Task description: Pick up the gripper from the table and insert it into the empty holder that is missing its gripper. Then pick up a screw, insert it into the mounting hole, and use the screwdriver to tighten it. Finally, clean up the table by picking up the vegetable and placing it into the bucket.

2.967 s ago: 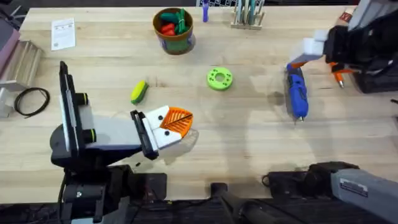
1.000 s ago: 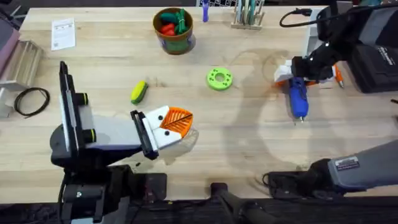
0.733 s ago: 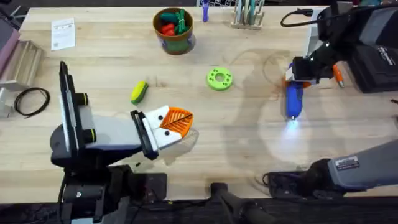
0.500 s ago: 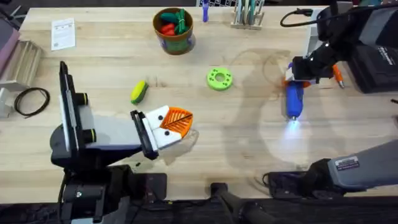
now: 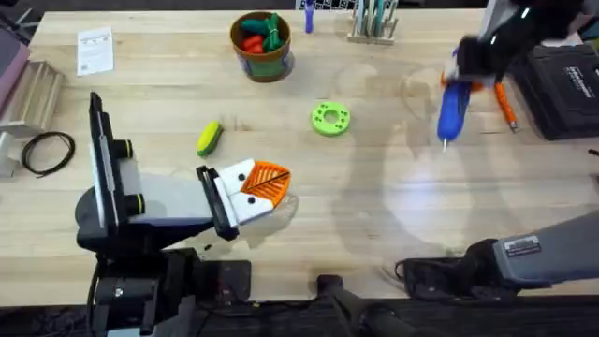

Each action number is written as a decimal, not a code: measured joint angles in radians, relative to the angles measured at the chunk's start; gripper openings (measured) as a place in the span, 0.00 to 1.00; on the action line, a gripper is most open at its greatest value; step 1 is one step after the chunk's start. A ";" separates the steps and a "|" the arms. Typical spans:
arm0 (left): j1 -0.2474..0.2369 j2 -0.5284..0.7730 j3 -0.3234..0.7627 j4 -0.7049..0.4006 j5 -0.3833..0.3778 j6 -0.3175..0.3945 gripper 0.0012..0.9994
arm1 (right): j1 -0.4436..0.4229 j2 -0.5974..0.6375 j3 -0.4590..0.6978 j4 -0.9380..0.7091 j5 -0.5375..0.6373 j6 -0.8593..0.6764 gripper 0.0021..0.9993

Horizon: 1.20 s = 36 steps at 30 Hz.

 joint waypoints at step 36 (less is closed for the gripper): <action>0.000 0.000 0.000 0.000 0.000 0.000 0.01 | 0.411 -0.314 0.220 0.201 -0.166 0.179 0.02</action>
